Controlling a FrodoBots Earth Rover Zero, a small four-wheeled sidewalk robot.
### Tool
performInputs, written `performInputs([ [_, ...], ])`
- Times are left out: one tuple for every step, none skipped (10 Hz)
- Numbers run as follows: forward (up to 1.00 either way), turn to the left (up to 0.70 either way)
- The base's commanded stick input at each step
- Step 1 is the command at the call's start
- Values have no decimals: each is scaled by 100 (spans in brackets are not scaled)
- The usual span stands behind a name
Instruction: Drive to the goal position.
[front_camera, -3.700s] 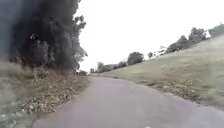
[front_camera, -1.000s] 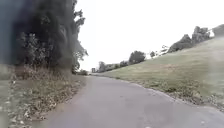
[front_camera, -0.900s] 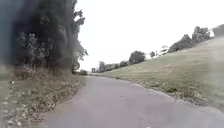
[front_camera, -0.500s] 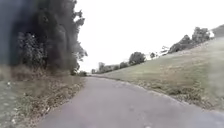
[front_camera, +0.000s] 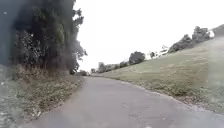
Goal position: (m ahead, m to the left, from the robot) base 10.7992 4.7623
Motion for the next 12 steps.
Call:
performInputs([
  [45, 27],
  [45, 27],
  [45, 27],
  [45, 27],
  [45, 27],
  [45, 27],
  [45, 27],
  [45, 1],
  [45, 0],
  [45, 0],
  [45, 0],
  [45, 0],
])
